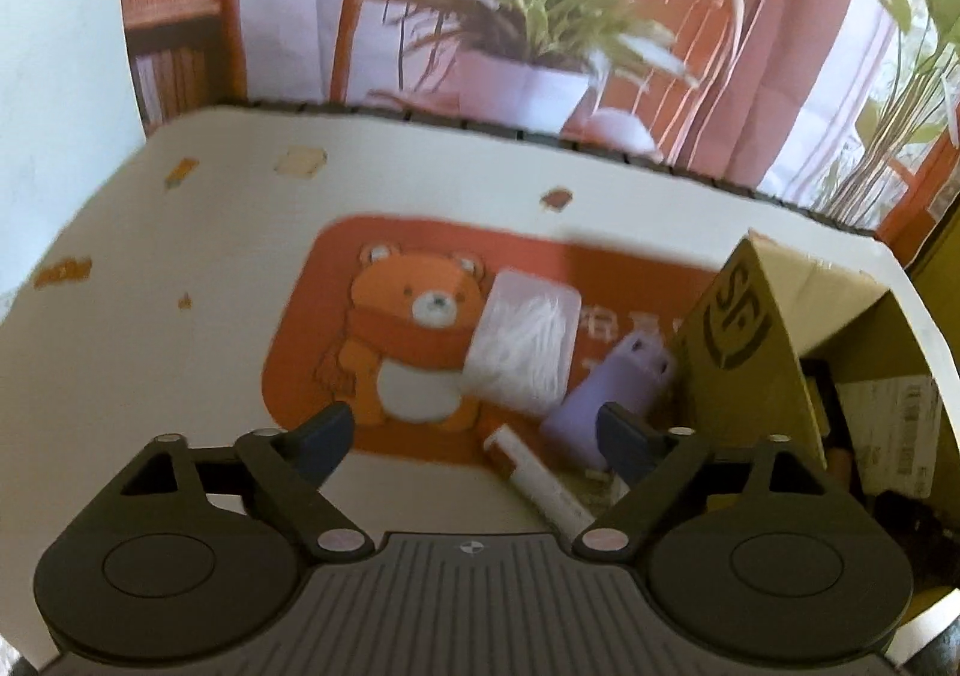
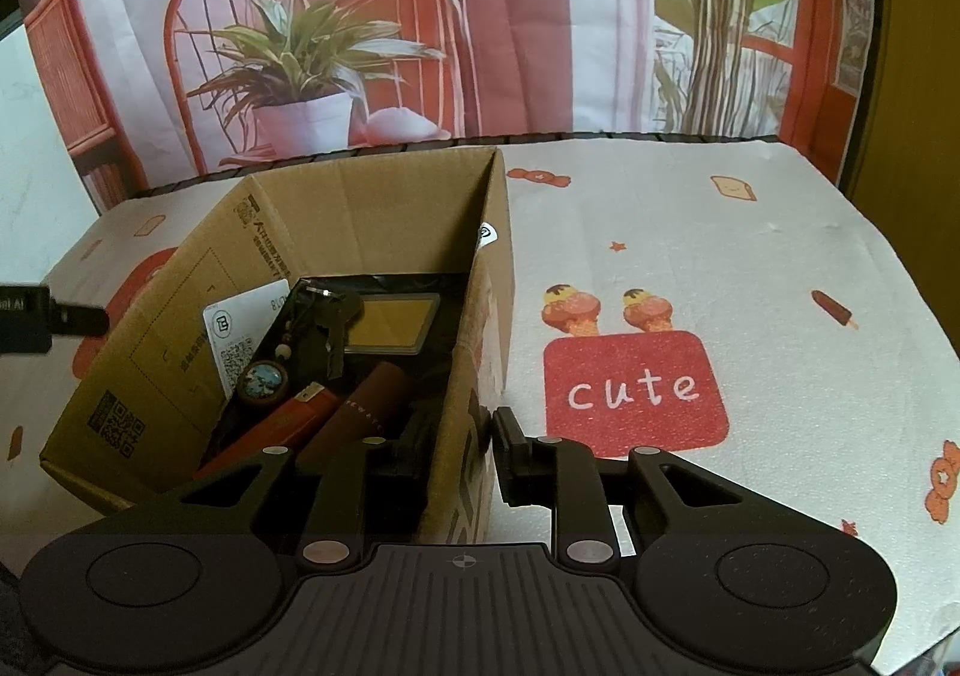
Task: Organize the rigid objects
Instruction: 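Move the left tool back to the white-and-red marker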
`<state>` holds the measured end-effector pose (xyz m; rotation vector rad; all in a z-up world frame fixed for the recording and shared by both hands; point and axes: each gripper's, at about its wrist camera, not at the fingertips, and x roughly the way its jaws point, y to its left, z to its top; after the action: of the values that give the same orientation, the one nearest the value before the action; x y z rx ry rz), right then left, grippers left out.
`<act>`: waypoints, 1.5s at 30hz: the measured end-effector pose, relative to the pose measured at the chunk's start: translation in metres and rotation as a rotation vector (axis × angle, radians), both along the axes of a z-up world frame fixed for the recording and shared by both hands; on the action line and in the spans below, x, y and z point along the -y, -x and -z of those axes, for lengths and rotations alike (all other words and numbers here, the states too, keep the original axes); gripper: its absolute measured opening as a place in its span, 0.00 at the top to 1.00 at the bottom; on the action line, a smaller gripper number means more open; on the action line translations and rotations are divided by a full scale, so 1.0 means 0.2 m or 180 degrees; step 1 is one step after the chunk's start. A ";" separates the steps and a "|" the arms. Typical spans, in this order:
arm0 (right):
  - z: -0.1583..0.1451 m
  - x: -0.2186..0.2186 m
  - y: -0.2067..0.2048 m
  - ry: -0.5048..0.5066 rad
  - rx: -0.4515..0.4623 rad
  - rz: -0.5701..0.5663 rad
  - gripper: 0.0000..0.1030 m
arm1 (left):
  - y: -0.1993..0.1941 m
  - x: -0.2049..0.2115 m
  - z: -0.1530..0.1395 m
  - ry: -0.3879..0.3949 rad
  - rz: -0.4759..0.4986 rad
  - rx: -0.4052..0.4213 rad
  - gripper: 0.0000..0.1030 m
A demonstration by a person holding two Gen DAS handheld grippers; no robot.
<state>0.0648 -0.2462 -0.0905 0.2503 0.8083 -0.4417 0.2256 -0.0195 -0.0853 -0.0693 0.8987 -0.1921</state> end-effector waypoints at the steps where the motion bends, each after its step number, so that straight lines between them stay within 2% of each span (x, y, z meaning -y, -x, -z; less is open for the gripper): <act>1: 0.00 0.00 0.00 -0.0003 0.0000 0.0000 0.78 | 0.01 0.00 0.01 0.0016 0.0003 -0.0031 0.10; 11: 0.00 0.00 0.00 -0.0004 0.0002 -0.0001 0.77 | 0.09 0.11 0.13 0.0058 0.0342 -0.0345 0.11; 23: 0.01 -0.02 0.00 -0.0015 0.0002 0.0001 0.76 | 0.08 0.12 0.18 -0.0086 0.0301 -0.0474 0.11; 28: 0.00 -0.02 0.00 -0.0012 0.0001 0.0002 0.77 | 0.09 0.12 0.18 -0.0118 0.0329 -0.0431 0.12; 35: 0.00 -0.02 0.00 -0.0014 0.0002 0.0001 0.77 | 0.10 0.11 0.17 -0.0189 0.0308 -0.0323 0.37; 37: 0.00 -0.02 0.00 -0.0015 0.0002 0.0001 0.77 | 0.11 0.09 0.17 -0.0176 0.0281 -0.0297 0.50; 39: 0.00 -0.01 0.00 -0.0016 0.0003 0.0001 0.78 | 0.10 0.06 0.17 -0.0162 0.0242 -0.0283 0.70; 42: 0.00 -0.02 0.00 -0.0016 0.0003 0.0001 0.78 | 0.10 0.03 0.17 -0.0088 0.0185 -0.0290 0.78; 45: 0.00 -0.01 0.00 -0.0016 0.0002 0.0001 0.78 | 0.10 0.03 0.17 -0.0118 0.0178 -0.0271 0.79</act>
<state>0.0653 -0.2435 -0.0910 0.2551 0.8088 -0.4400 0.2063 -0.0256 -0.1186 -0.0179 0.9893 -0.2258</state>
